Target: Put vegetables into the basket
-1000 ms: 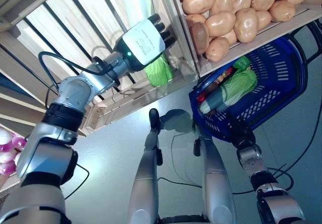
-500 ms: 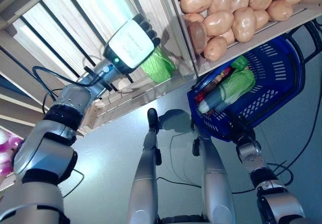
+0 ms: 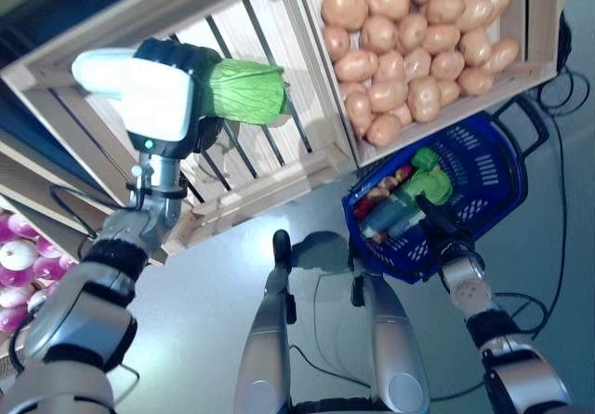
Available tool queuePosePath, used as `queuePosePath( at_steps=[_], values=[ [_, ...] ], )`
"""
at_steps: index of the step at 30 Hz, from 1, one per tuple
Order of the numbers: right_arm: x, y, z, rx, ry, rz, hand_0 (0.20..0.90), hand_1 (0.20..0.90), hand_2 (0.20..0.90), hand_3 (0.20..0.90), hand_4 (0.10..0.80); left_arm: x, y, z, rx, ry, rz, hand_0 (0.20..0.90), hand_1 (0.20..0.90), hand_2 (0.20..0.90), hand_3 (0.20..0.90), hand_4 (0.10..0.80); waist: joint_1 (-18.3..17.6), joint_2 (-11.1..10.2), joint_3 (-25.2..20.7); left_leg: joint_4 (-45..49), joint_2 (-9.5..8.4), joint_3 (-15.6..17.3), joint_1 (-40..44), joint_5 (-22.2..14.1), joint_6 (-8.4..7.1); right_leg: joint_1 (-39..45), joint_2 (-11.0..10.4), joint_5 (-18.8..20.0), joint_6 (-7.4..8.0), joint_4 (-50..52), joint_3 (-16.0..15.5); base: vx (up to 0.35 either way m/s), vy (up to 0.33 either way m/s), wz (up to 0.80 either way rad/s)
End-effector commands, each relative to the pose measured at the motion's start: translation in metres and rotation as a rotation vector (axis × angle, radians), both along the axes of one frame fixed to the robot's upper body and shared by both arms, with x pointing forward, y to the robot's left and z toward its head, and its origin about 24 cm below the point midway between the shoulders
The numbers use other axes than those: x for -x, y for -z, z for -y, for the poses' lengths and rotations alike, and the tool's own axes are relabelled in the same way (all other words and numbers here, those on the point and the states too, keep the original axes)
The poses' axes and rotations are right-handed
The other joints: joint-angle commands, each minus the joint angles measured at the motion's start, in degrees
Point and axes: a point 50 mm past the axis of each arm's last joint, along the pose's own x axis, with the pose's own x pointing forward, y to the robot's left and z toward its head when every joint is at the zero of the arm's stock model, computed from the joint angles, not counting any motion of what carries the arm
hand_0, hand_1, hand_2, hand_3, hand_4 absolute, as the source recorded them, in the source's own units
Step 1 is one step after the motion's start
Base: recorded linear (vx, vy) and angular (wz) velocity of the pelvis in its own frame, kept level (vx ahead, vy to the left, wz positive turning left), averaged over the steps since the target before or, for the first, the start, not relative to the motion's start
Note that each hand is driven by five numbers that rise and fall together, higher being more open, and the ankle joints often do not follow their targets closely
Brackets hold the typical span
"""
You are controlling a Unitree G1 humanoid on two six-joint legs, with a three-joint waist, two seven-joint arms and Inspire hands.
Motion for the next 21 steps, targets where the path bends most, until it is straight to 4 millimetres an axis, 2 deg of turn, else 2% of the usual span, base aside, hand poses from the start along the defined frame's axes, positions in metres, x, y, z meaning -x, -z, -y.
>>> queuePosePath(
  at_steps=[1, 3, 7, 11, 12, 13, 19, 21],
  values=[
    [0.031, 0.009, 0.019, 0.073, 0.08, 0.055, 0.9, 0.9, 0.9, 0.9, 0.8, 0.03, -0.009, -0.003, 0.186, 0.116, 0.293, 0.3, 0.3, 0.3, 0.3, 0.4, 2.11, -1.03, -7.63, 0.96, -2.53, 0.54, 0.91, -3.43, -1.25, 7.44, 0.91, 0.96, 1.2, -5.41, -3.07, 0.187, -0.026, -0.01],
    [0.039, 0.01, 0.02, 0.089, 0.073, 0.083, 0.9, 0.9, 0.9, 0.9, 0.8, 0.042, 0.0, 0.0, 0.246, 0.164, 0.3, 0.3, 0.3, 0.3, 0.3, 0.4, 2.4, -1.11, -8.9, -0.16, -2.46, 0.24, 2.56, -3.39, -1.06, 9.29, 0.85, 1.01, 1.22, -6.56, -3.51, 0.163, -0.033, 0.01],
    [0.052, 0.002, 0.01, 0.225, -0.012, 0.152, 0.9, 0.9, 0.9, 0.9, 0.8, 0.066, 0.009, 0.007, 0.553, 0.387, 0.187, 0.3, 0.3, 0.3, 0.3, 0.4, 2.84, -0.99, -12.09, -2.72, -2.33, -0.66, 8.25, -3.5, -0.86, 15.49, 0.7, 0.7, 1.31, -9.21, -4.28, 0.198, -0.022, 0.06],
    [0.062, -0.013, -0.003, 0.327, -0.159, 0.267, 0.9, 0.9, 0.9, 0.9, 0.8, 0.082, 0.019, 0.013, 0.871, 0.705, -0.025, 0.3, 0.3, 0.3, 0.3, 0.4, 3.19, -0.83, -14.87, -4.33, -2.34, -1.04, 13.06, -3.98, -0.55, 20.83, 0.42, 0.4, 1.48, -11.25, -5.0, 0.162, 0.004, 0.11],
    [0.064, -0.015, -0.005, 0.336, -0.183, 0.292, 0.9, 0.9, 0.9, 0.9, 0.8, 0.084, 0.022, 0.013, 0.936, 0.762, -0.061, 0.3, 0.3, 0.3, 0.3, 0.4, 3.23, -0.83, -15.38, -4.7, -2.37, -1.16, 13.55, -3.72, -0.48, 21.51, 0.41, 0.68, 1.51, -11.76, -5.11, 0.203, -0.019, 0.1],
    [0.068, -0.02, -0.009, 0.358, -0.245, 0.342, 0.9, 0.9, 0.9, 0.9, 0.8, 0.085, 0.03, 0.012, 1.068, 0.895, -0.16, 0.3, 0.3, 0.3, 0.3, 0.4, 3.48, -0.9, -16.45, -5.59, -2.34, -1.4, 15.18, -3.7, -0.36, 23.24, 0.37, 0.72, 1.65, -12.54, -5.18, 0.16, -0.034, 0.07],
    [0.078, -0.044, -0.026, 0.332, -0.473, 0.567, 0.9, 0.9, 0.9, 0.9, 0.8, 0.087, 0.053, 0.034, 1.269, 1.188, -0.444, 0.3, 0.3, 0.3, 0.3, 0.4, 4.13, -1.1, -19.45, -7.85, -1.97, -1.58, 18.77, -3.25, -0.04, 27.16, 0.21, 1.59, 2.13, -14.89, -5.57, 0.108, -0.047, 0.08],
    [0.079, -0.053, -0.038, 0.32, -0.588, 0.653, 0.9, 0.9, 0.9, 0.9, 0.8, 0.084, 0.061, 0.043, 1.328, 1.278, -0.535, 0.3, 0.3, 0.3, 0.3, 0.4, 4.31, -1.1, -20.53, -8.03, -1.94, -1.89, 19.7, -3.32, -0.03, 28.33, 0.19, 1.54, 2.23, -15.24, -5.63, 0.093, -0.043, 0.15]
  ],
)
